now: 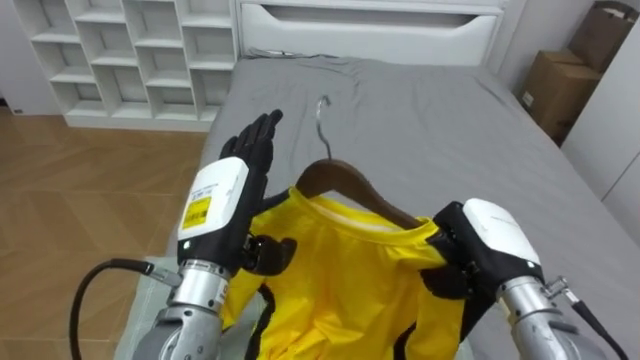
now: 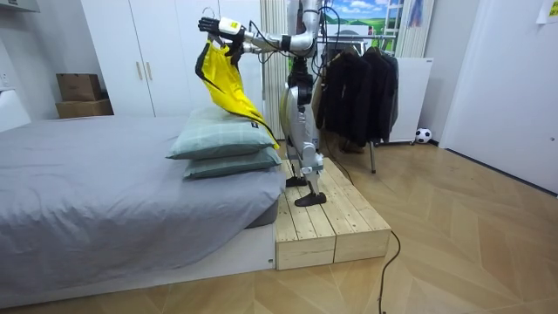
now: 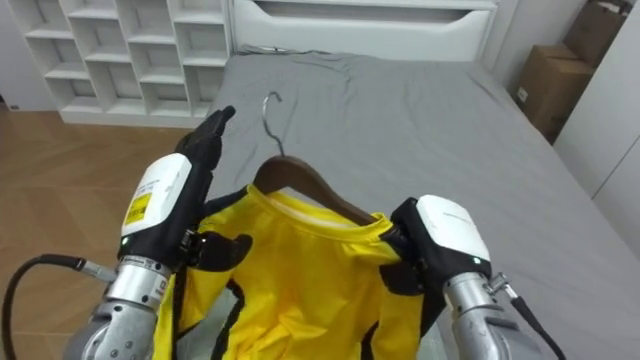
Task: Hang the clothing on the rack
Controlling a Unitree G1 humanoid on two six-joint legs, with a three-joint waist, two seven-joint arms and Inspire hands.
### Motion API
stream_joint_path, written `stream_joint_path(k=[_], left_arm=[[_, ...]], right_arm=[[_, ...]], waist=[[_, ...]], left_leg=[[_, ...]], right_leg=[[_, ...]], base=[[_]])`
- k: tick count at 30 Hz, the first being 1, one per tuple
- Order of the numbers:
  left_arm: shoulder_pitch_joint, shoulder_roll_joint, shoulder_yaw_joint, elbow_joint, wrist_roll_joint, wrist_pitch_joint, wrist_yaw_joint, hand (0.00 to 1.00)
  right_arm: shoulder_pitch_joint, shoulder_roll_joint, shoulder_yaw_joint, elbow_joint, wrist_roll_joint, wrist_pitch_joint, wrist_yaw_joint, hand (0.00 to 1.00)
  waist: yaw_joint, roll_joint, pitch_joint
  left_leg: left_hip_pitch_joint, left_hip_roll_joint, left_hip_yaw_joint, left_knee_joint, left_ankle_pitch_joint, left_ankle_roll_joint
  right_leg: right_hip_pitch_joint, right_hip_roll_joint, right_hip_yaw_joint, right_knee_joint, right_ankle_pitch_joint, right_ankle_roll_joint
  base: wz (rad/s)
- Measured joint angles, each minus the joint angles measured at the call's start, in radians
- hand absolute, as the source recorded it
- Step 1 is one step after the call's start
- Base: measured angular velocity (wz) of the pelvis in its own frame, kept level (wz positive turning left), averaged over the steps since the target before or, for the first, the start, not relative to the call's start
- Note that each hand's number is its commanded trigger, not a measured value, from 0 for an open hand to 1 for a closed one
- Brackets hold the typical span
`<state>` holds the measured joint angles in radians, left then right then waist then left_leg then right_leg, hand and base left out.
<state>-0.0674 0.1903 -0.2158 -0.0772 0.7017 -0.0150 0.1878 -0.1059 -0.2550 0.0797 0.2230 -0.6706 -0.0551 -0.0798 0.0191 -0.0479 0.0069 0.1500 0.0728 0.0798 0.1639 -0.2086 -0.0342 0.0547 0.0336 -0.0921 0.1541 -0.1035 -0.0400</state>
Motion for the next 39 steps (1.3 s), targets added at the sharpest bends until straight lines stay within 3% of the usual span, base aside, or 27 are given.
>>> stream_joint_path(k=[25, 30, 34, 39], left_arm=[[0.037, 0.021, 0.090, 0.045, -0.042, -0.003, 0.041, 0.00], [0.085, 0.021, 0.100, 0.052, -0.042, -0.004, 0.046, 0.00], [0.127, 0.021, 0.105, 0.118, -0.042, -0.006, 0.048, 0.00], [0.196, 0.022, 0.165, 0.122, -0.065, -0.017, 0.056, 0.00]], right_arm=[[0.000, -0.006, -0.042, -0.004, -0.006, -0.001, -0.063, 1.00], [0.000, -0.006, -0.066, -0.004, -0.006, 0.000, -0.087, 1.00], [0.003, -0.007, -0.071, -0.004, -0.002, 0.000, -0.095, 1.00], [0.009, -0.022, -0.086, -0.013, -0.001, 0.000, -0.103, 1.00]], waist=[[-0.043, 0.012, -0.0003], [-0.043, 0.012, -0.0005], [-0.040, 0.012, -0.0006], [-0.034, 0.015, -0.0026]], left_leg=[[0.000, -0.002, 0.003, 0.000, 0.000, 0.000], [0.002, -0.001, 0.005, 0.000, 0.000, 0.000], [0.003, -0.001, 0.008, 0.000, 0.000, 0.000], [-0.001, -0.002, 0.004, -0.001, 0.000, 0.000]], right_leg=[[-0.001, 0.001, 0.009, 0.003, -0.001, 0.000], [0.000, 0.001, 0.009, 0.002, -0.001, 0.000], [0.000, 0.002, 0.012, 0.004, -0.001, 0.000], [-0.002, 0.002, 0.010, 0.000, -0.001, 0.000]], base=[[0.00], [0.00], [0.00], [0.01]])
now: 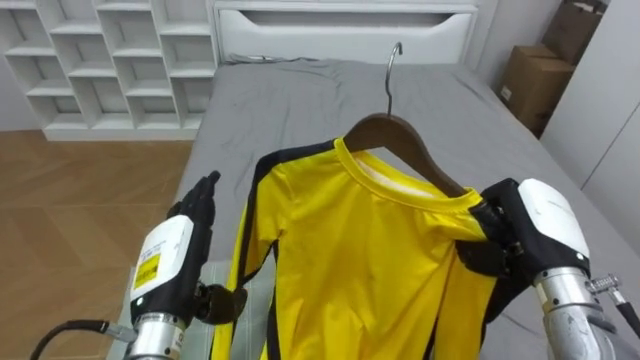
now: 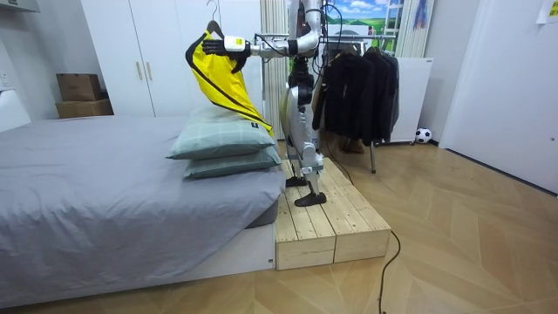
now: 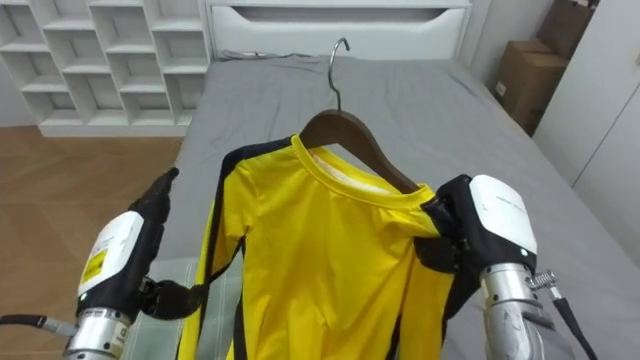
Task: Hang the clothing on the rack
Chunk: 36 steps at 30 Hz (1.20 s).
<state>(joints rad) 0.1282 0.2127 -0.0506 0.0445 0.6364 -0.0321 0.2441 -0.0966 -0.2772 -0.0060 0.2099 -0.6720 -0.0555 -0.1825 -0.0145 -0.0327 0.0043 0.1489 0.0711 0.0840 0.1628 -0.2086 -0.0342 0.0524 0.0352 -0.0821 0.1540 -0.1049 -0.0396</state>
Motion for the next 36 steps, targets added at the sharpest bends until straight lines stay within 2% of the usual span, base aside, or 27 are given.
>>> stream_joint_path(k=[3, 5, 8, 13, 17, 20, 24, 27, 29, 32, 36], left_arm=[[0.004, 0.001, 0.040, 0.008, -0.017, -0.014, 0.024, 0.00], [0.006, 0.000, 0.081, 0.052, -0.041, -0.027, 0.061, 0.00], [0.019, 0.000, 0.113, 0.095, -0.073, -0.033, 0.089, 0.00], [0.046, 0.000, 0.124, 0.177, -0.093, -0.044, 0.130, 0.00], [0.064, 0.000, 0.124, 0.290, -0.113, -0.062, 0.164, 0.00], [0.087, -0.005, 0.126, 0.345, -0.171, -0.061, 0.164, 0.00], [0.117, -0.006, 0.128, 0.388, -0.193, -0.062, 0.166, 0.00], [0.123, -0.005, 0.138, 0.485, -0.194, -0.061, 0.169, 0.00], [0.155, -0.006, 0.152, 0.515, -0.204, -0.060, 0.181, 0.00], [0.163, -0.006, 0.160, 0.584, -0.261, -0.061, 0.204, 0.00], [0.170, -0.006, 0.171, 0.700, -0.362, -0.059, 0.223, 0.00]], right_arm=[[0.026, -0.019, -0.017, -0.036, -0.001, 0.000, -0.019, 1.00], [0.050, -0.027, -0.020, -0.068, -0.001, -0.003, -0.047, 1.00], [0.052, -0.027, -0.021, -0.073, 0.000, -0.017, -0.056, 1.00], [0.063, -0.030, -0.039, -0.104, -0.003, -0.020, -0.070, 1.00], [0.063, -0.031, -0.057, -0.106, -0.001, -0.037, -0.091, 1.00], [0.070, -0.031, -0.059, -0.106, 0.000, -0.039, -0.092, 1.00], [0.080, -0.031, -0.059, -0.108, 0.000, -0.039, -0.091, 1.00], [0.080, -0.031, -0.059, -0.117, -0.003, -0.039, -0.090, 1.00], [0.082, -0.031, -0.059, -0.141, -0.011, -0.036, -0.091, 1.00], [0.092, -0.032, -0.059, -0.152, -0.010, -0.035, -0.101, 1.00], [0.102, -0.035, -0.059, -0.152, 0.000, -0.034, -0.106, 1.00]], waist=[[0.019, 0.003, -0.0027], [0.027, 0.011, -0.0082], [0.030, 0.012, -0.0087], [0.032, 0.010, -0.0075], [0.040, 0.008, -0.0055], [0.048, 0.006, -0.0041], [0.052, 0.007, -0.0040], [0.055, 0.008, -0.0033], [0.057, 0.003, -0.0051], [0.068, -0.001, -0.0082], [0.075, -0.001, -0.0079]], left_leg=[[0.003, 0.001, -0.002, 0.000, 0.000, 0.000], [0.009, 0.001, -0.004, 0.000, 0.000, 0.000], [0.015, 0.002, -0.004, -0.002, 0.000, 0.000], [0.017, -0.001, -0.005, -0.003, 0.000, 0.000], [0.022, -0.001, -0.009, -0.008, 0.000, 0.000], [0.023, 0.000, -0.010, -0.016, 0.000, 0.000], [0.021, -0.001, -0.014, -0.018, 0.000, 0.000], [0.018, -0.001, -0.015, -0.022, 0.000, 0.000], [0.012, 0.000, -0.015, -0.029, 0.000, 0.000], [0.015, -0.001, -0.015, -0.027, 0.000, 0.000], [0.029, -0.001, -0.008, -0.029, 0.000, 0.000]], right_leg=[[-0.001, 0.001, -0.001, 0.000, 0.000, 0.000], [0.001, 0.001, -0.001, 0.005, -0.001, -0.002], [0.002, 0.000, -0.003, 0.016, -0.004, -0.003], [0.007, -0.002, -0.002, 0.017, -0.009, 0.000], [0.015, -0.001, -0.002, 0.019, -0.012, 0.001], [0.013, 0.001, -0.004, 0.018, -0.012, 0.001], [0.013, 0.000, -0.010, 0.016, -0.012, 0.001], [0.011, 0.000, -0.010, 0.015, -0.015, 0.001], [-0.002, 0.001, -0.010, 0.017, -0.017, 0.000], [0.001, 0.001, -0.005, 0.016, -0.018, 0.000], [0.012, 0.001, -0.005, 0.013, -0.019, 0.001]], base=[[0.00], [0.00], [0.00], [0.02], [0.05], [0.02], [0.03], [0.00], [0.00], [-0.04], [-0.02]])
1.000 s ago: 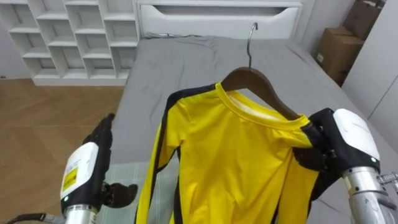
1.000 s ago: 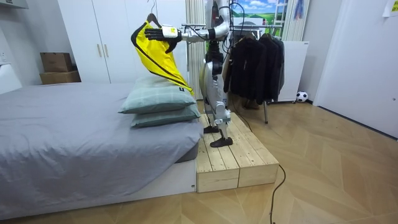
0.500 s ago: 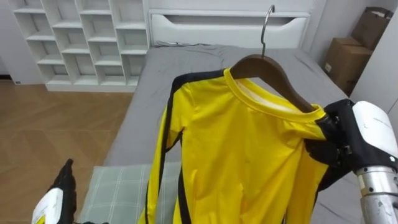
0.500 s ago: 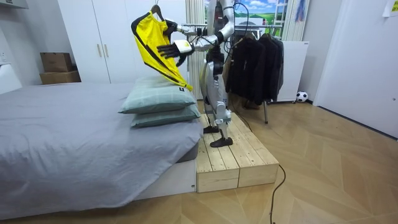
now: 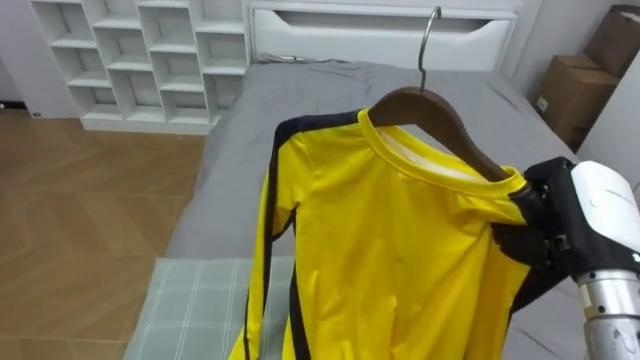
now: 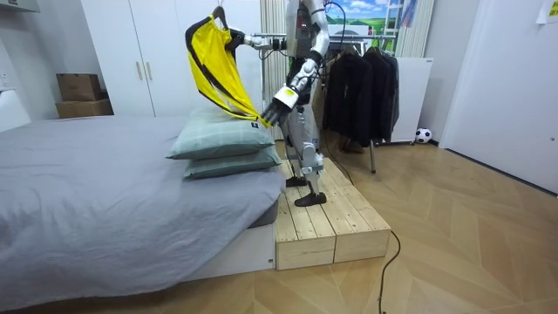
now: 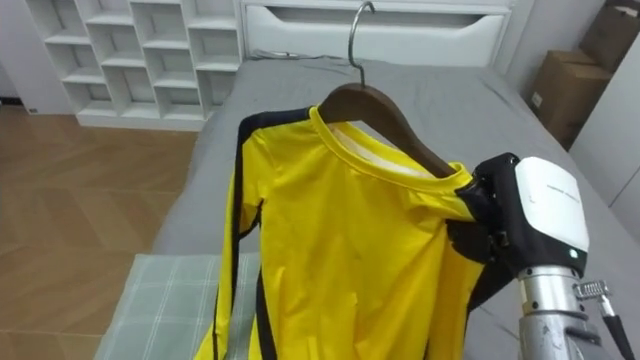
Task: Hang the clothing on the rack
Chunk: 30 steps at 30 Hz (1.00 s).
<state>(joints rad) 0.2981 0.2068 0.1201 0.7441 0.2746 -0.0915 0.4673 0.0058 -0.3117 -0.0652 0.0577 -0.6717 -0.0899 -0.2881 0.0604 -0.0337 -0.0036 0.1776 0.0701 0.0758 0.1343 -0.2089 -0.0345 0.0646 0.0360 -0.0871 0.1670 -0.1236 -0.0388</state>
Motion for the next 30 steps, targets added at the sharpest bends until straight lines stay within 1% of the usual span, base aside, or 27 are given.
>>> stream_joint_path(k=[2, 3, 5, 9, 10, 11, 14, 18, 20, 23, 26, 30], left_arm=[[0.008, 0.000, 0.005, 0.045, -0.019, 0.001, -0.001, 0.00], [0.012, 0.000, 0.009, 0.049, -0.022, 0.001, -0.002, 0.00], [0.021, 0.000, 0.024, 0.074, -0.028, 0.003, -0.004, 0.00], [0.046, -0.002, 0.025, 0.137, -0.028, 0.009, -0.007, 0.00], [0.046, -0.008, 0.031, 0.167, -0.028, 0.022, -0.012, 0.00], [0.049, -0.017, 0.041, 0.186, -0.028, 0.035, -0.017, 0.00], [0.047, -0.028, 0.044, 0.235, -0.028, 0.056, -0.033, 0.00], [0.046, -0.031, 0.044, 0.243, -0.040, 0.068, -0.083, 0.00], [0.042, -0.032, 0.044, 0.253, -0.047, 0.078, -0.125, 0.00], [0.034, -0.034, 0.043, 0.273, -0.055, 0.079, -0.163, 0.00], [0.010, -0.039, 0.043, 0.294, -0.070, 0.084, -0.191, 0.00], [-0.004, -0.042, 0.038, 0.294, -0.086, 0.087, -0.218, 0.00]], right_arm=[[0.000, 0.000, 0.000, 0.000, 0.001, 0.000, -0.009, 1.00], [0.000, 0.000, 0.000, 0.000, 0.001, 0.000, -0.010, 1.00], [0.000, -0.001, 0.000, 0.000, 0.004, 0.000, -0.010, 1.00], [0.002, -0.002, 0.000, -0.003, -0.009, 0.007, -0.010, 1.00], [0.003, -0.004, 0.000, -0.011, -0.010, 0.008, -0.009, 1.00], [0.012, -0.004, 0.000, -0.030, -0.010, 0.019, -0.003, 1.00], [0.020, -0.004, 0.000, -0.045, -0.008, 0.026, 0.009, 1.00], [0.019, -0.009, 0.000, -0.048, 0.000, 0.026, 0.010, 1.00], [0.019, -0.009, -0.001, -0.055, -0.001, 0.026, 0.012, 1.00], [0.019, -0.009, -0.001, -0.064, 0.000, 0.025, 0.012, 1.00], [0.019, -0.009, -0.001, -0.065, 0.000, 0.025, 0.012, 1.00], [0.022, -0.008, 0.000, -0.064, -0.002, 0.025, 0.012, 1.00]], waist=[[0.006, -0.002, 0.0011], [0.005, -0.004, 0.0020], [0.006, -0.009, 0.0066], [0.009, -0.010, 0.0053], [0.008, -0.010, 0.0056], [0.008, -0.010, 0.0055], [0.014, -0.011, 0.0044], [0.023, -0.013, 0.0028], [0.019, -0.012, 0.0033], [0.011, -0.011, 0.0039], [0.004, -0.011, 0.0043], [0.001, -0.014, 0.0053]], left_leg=[[0.001, 0.000, -0.002, -0.001, 0.000, 0.000], [0.000, 0.000, -0.002, -0.001, 0.000, 0.000], [-0.001, -0.001, -0.002, -0.001, 0.000, 0.000], [-0.005, -0.001, -0.003, -0.002, -0.001, 0.000], [-0.010, -0.001, -0.002, -0.002, -0.001, 0.000], [-0.012, -0.001, -0.002, -0.002, -0.001, 0.000], [-0.010, -0.001, -0.001, -0.001, -0.001, 0.000], [-0.009, -0.001, 0.000, 0.000, -0.001, 0.000], [-0.009, -0.001, 0.000, -0.001, -0.001, -0.001], [-0.010, 0.000, 0.000, -0.001, -0.002, -0.001], [-0.010, 0.000, 0.000, -0.001, -0.002, -0.001], [-0.012, 0.000, 0.001, 0.002, -0.002, -0.001]], right_leg=[[0.003, -0.001, -0.004, -0.001, -0.002, 0.002], [0.003, -0.001, -0.004, -0.001, -0.002, 0.002], [0.001, -0.002, -0.005, 0.000, -0.007, 0.001], [-0.009, 0.000, 0.001, 0.010, -0.012, 0.000], [-0.018, 0.000, 0.001, 0.018, -0.012, -0.001], [-0.019, 0.000, 0.002, 0.019, -0.012, -0.001], [-0.016, 0.000, 0.002, 0.019, -0.012, -0.001], [-0.014, -0.001, 0.000, 0.019, -0.012, -0.001], [-0.014, -0.001, 0.000, 0.019, -0.012, -0.001], [-0.014, -0.001, -0.001, 0.019, -0.012, -0.001], [-0.014, -0.001, -0.002, 0.020, -0.012, -0.001], [-0.014, -0.001, -0.001, 0.018, -0.012, -0.001]], base=[[0.02], [0.04], [0.00], [0.00], [-0.03], [0.00], [0.00], [0.00], [0.00], [0.00], [0.00], [0.00]])
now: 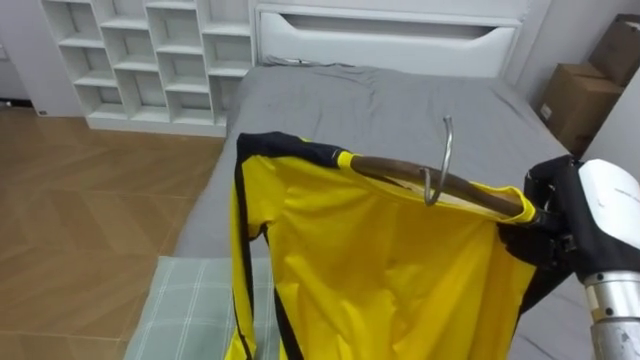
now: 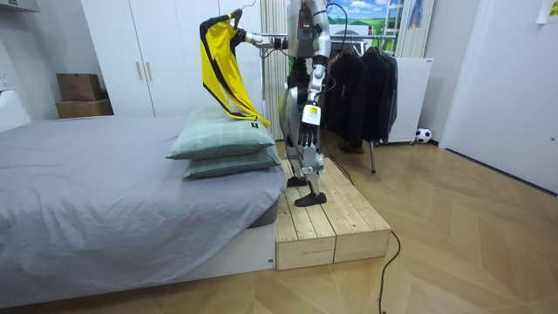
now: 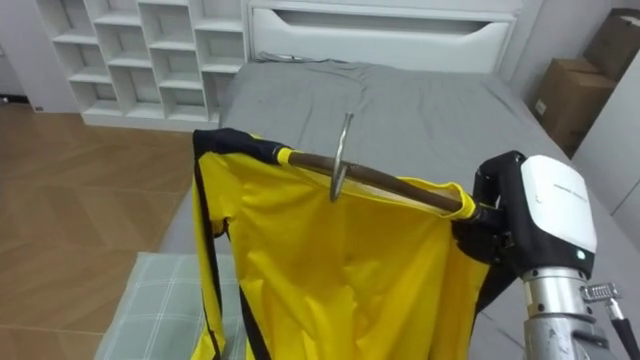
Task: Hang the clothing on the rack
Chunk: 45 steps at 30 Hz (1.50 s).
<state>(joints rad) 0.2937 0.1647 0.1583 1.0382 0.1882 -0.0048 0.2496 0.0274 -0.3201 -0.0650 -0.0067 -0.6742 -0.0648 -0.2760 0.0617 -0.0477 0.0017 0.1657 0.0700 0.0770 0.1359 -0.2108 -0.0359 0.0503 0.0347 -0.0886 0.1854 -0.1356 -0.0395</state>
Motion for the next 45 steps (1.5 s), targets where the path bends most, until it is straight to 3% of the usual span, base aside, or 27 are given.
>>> stream_joint_path(k=[13, 20, 24, 27, 31, 34, 35, 36, 37, 38, 39, 40, 41, 42, 43, 44, 45], left_arm=[[-0.035, 0.002, -0.024, -0.022, -0.004, -0.002, -0.022, 0.00], [-0.027, 0.006, -0.027, -0.054, -0.002, -0.022, -0.045, 0.00], [-0.025, 0.006, -0.025, -0.062, 0.001, -0.023, -0.048, 0.00], [-0.023, 0.007, -0.023, -0.064, 0.019, -0.023, -0.058, 0.00], [-0.023, 0.008, -0.014, -0.064, 0.030, -0.023, -0.075, 0.00], [-0.025, 0.006, -0.015, -0.062, 0.033, -0.023, -0.074, 0.00], [-0.027, 0.006, -0.014, -0.062, 0.035, -0.023, -0.063, 0.00], [-0.027, 0.008, -0.013, -0.061, 0.034, -0.022, -0.057, 0.00], [-0.024, 0.014, -0.004, -0.056, 0.034, -0.017, -0.050, 0.00], [-0.023, 0.017, 0.005, -0.044, 0.026, -0.003, -0.036, 0.00], [-0.023, 0.015, 0.010, -0.036, 0.020, 0.004, -0.033, 0.00], [-0.023, 0.001, 0.014, -0.027, 0.019, 0.023, -0.033, 0.00], [-0.019, -0.007, 0.013, -0.025, 0.019, 0.036, -0.034, 0.00], [-0.011, -0.004, 0.016, -0.024, 0.019, 0.051, -0.035, 0.00], [-0.009, 0.003, 0.016, -0.024, 0.019, 0.062, -0.035, 0.00], [-0.010, 0.012, 0.021, -0.024, 0.020, 0.088, -0.034, 0.00], [-0.010, 0.010, 0.030, -0.024, 0.021, 0.094, -0.035, 0.00]], right_arm=[[0.045, 0.002, 0.003, 0.000, 0.029, 0.000, 0.010, 1.00], [0.054, 0.003, 0.004, 0.021, 0.087, -0.002, 0.040, 1.00], [0.080, 0.026, 0.002, 0.035, 0.118, -0.002, 0.043, 1.00], [0.105, 0.028, 0.002, 0.036, 0.135, -0.002, 0.052, 1.00], [0.113, 0.034, 0.001, 0.034, 0.134, -0.003, 0.089, 1.00], [0.114, 0.045, 0.001, 0.032, 0.136, -0.003, 0.095, 1.00], [0.114, 0.047, 0.001, 0.032, 0.137, -0.003, 0.095, 1.00], [0.114, 0.049, 0.002, 0.032, 0.137, -0.002, 0.095, 1.00], [0.113, 0.062, 0.004, 0.031, 0.125, -0.002, 0.095, 1.00], [0.107, 0.073, 0.009, 0.029, 0.109, 0.001, 0.096, 1.00], [0.107, 0.074, 0.009, 0.028, 0.100, 0.001, 0.096, 1.00], [0.126, 0.066, -0.003, 0.032, 0.094, 0.006, 0.091, 1.00], [0.144, 0.060, -0.012, 0.045, 0.098, 0.019, 0.083, 1.00], [0.140, 0.063, -0.003, 0.067, 0.098, 0.024, 0.082, 1.00], [0.137, 0.066, 0.009, 0.076, 0.101, 0.024, 0.082, 1.00], [0.137, 0.071, 0.040, 0.088, 0.108, 0.024, 0.085, 1.00], [0.136, 0.072, 0.049, 0.093, 0.111, 0.024, 0.090, 1.00]], waist=[[-0.003, -0.006, 0.0013], [-0.003, -0.004, 0.0025], [-0.005, -0.008, 0.0000], [-0.005, -0.008, 0.0002], [-0.022, -0.009, 0.0004], [-0.048, -0.012, 0.0002], [-0.055, -0.011, 0.0005], [-0.053, -0.011, 0.0016], [-0.034, -0.007, 0.0037], [-0.017, -0.010, 0.0035], [-0.008, -0.007, 0.0083], [-0.018, 0.001, 0.0109], [-0.020, 0.008, 0.0112], [-0.010, 0.004, 0.0105], [-0.006, -0.001, 0.0114], [-0.016, -0.007, 0.0151], [-0.020, -0.002, 0.0154]], left_leg=[[0.006, 0.000, 0.017, 0.001, 0.000, 0.000], [0.012, 0.000, 0.026, 0.001, 0.000, 0.000], [0.011, 0.001, 0.045, 0.001, 0.000, 0.000], [0.013, 0.002, 0.078, 0.000, 0.000, 0.000], [0.027, 0.007, 0.163, 0.002, -0.014, 0.002], [0.027, 0.008, 0.256, 0.002, -0.024, 0.006], [0.028, 0.013, 0.302, 0.002, -0.031, 0.005], [0.032, 0.017, 0.336, 0.001, -0.035, 0.003], [0.040, 0.032, 0.416, 0.001, -0.040, -0.001], [0.038, 0.045, 0.510, 0.010, -0.054, -0.009], [0.042, 0.051, 0.557, 0.023, -0.064, -0.014], [0.061, 0.056, 0.635, 0.050, -0.090, -0.024], [0.087, 0.057, 0.683, 0.065, -0.115, -0.037], [0.100, 0.062, 0.738, 0.102, -0.133, -0.050], [0.104, 0.069, 0.751, 0.131, -0.140, -0.057], [0.098, 0.097, 0.760, 0.186, -0.142, -0.062], [0.089, 0.106, 0.759, 0.205, -0.142, -0.062]], right_leg=[[-0.001, 0.000, 0.010, -0.002, 0.000, 0.000], [-0.002, 0.000, 0.023, 0.000, 0.000, 0.000], [-0.019, 0.001, 0.044, 0.008, 0.000, 0.000], [-0.031, 0.005, 0.061, 0.023, 0.000, 0.000], [-0.070, 0.020, 0.120, 0.040, 0.004, 0.000], [-0.119, 0.041, 0.189, 0.069, 0.015, 0.004], [-0.138, 0.048, 0.187, 0.071, 0.030, 0.001], [-0.147, 0.051, 0.158, 0.069, 0.040, -0.005], [-0.164, 0.044, 0.011, 0.056, 0.069, -0.038], [-0.163, 0.027, -0.204, 0.043, 0.079, -0.074], [-0.174, 0.007, -0.290, 0.084, 0.043, -0.090], [-0.174, -0.082, -0.407, 0.231, -0.055, -0.070], [-0.169, -0.182, -0.444, 0.332, -0.125, -0.041], [-0.170, -0.259, -0.443, 0.368, -0.140, 0.013], [-0.175, -0.273, -0.439, 0.365, -0.129, 0.057], [-0.177, -0.245, -0.433, 0.351, -0.127, 0.044], [-0.178, -0.227, -0.427, 0.335, -0.120, 0.037]], base=[[-0.03], [-0.03], [-0.16], [-0.29], [-0.54], [-0.76], [-1.08], [-1.48], [-1.90], [-1.94], [-1.47], [-0.81], [-0.96], [-0.88], [-0.95], [-0.60], [-0.72]])
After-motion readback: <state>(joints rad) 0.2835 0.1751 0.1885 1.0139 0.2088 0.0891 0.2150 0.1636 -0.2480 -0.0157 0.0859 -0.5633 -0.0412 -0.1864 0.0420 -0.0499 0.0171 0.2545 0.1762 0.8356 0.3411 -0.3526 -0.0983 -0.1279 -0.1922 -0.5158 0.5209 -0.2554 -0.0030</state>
